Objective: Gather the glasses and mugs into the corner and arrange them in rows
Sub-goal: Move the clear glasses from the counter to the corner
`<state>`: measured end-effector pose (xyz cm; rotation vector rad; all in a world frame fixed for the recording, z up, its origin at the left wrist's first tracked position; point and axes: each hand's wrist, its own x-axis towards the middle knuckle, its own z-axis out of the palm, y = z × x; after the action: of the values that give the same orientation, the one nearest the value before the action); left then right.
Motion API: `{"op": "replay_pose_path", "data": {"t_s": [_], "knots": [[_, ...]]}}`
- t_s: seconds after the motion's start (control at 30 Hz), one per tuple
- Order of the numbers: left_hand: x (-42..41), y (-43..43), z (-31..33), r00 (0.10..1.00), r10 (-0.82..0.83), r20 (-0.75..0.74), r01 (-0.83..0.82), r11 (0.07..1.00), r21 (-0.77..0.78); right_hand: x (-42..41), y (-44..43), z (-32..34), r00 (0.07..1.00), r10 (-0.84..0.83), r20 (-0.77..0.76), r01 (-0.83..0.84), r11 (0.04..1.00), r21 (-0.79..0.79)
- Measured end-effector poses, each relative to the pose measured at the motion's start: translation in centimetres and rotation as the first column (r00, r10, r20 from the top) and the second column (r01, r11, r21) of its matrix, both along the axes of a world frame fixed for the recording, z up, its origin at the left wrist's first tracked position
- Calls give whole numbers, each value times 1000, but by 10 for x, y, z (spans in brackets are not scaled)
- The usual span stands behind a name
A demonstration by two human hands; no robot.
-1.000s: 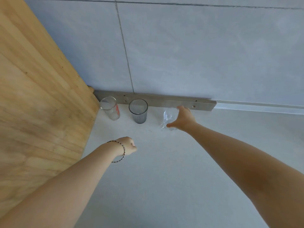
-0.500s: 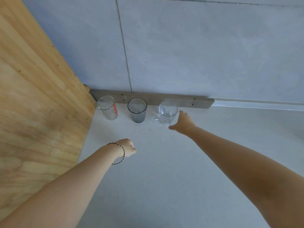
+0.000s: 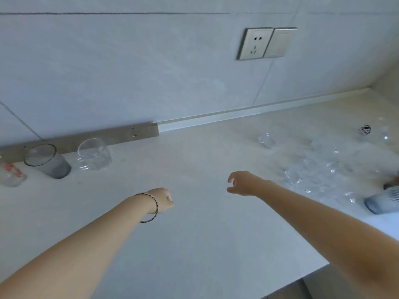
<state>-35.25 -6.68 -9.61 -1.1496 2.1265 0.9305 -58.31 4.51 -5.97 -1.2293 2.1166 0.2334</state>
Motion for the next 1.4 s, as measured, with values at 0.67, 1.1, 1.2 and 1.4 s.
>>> {"op": "replay_pose_path", "data": {"t_s": [0.67, 1.1, 1.2, 1.4], "knots": [[-165, 110, 4, 999, -14, 45, 13, 1000, 13, -183, 168, -3, 968, -112, -227, 114, 994, -5], [-30, 64, 14, 953, 273, 130, -269, 962, -44, -68, 71, 17, 974, 199, -109, -211, 972, -108], [13, 44, 16, 939, 318, 135, -313, 948, -56, -21, 29, 15, 979, 195, -52, -201, 967, -154], [96, -8, 17, 914, 377, 148, -374, 926, -48, 73, -67, 6, 989, 147, 9, -141, 962, -232]]}}
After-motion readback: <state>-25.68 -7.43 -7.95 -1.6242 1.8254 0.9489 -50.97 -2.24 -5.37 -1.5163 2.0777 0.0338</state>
